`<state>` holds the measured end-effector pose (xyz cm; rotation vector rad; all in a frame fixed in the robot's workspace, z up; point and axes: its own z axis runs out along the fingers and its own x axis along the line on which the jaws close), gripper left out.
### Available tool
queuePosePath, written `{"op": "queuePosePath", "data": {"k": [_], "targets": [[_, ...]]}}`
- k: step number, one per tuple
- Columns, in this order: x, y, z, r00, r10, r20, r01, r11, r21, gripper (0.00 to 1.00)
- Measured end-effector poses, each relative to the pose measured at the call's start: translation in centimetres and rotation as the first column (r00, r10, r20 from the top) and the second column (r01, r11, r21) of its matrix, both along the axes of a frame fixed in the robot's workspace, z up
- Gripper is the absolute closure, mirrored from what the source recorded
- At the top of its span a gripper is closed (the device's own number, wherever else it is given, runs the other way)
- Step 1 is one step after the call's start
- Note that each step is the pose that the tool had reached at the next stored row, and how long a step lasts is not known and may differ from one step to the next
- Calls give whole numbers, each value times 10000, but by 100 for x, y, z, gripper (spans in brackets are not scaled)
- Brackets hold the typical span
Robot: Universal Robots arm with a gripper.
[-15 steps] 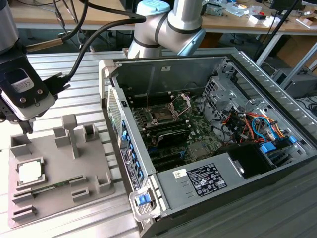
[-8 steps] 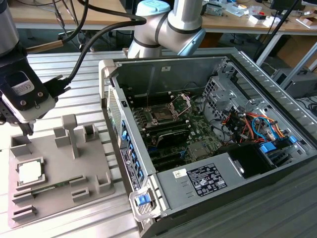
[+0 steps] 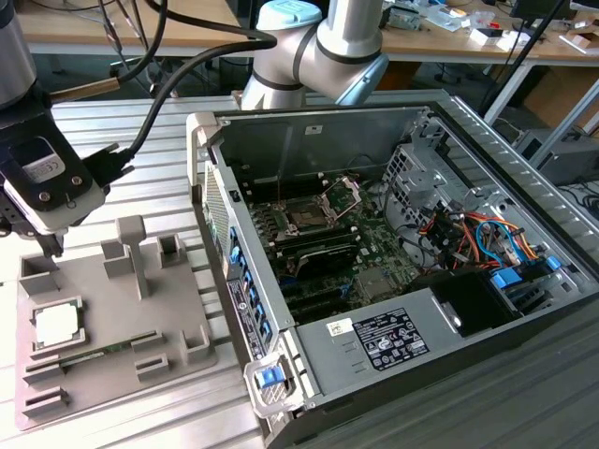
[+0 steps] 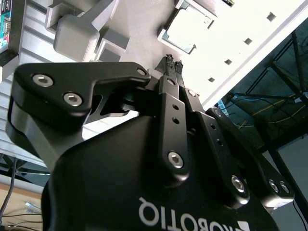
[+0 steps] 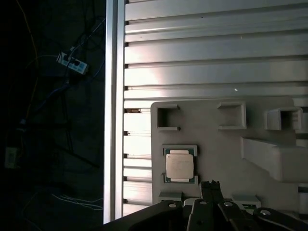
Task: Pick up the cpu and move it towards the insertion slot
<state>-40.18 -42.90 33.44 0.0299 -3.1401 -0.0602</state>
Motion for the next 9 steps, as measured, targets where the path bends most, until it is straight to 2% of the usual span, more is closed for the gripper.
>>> {"op": "queuePosePath", "data": {"k": [9], "targets": [[0,-17,-23,10000,1,0,-1,10000,0,89]]}}
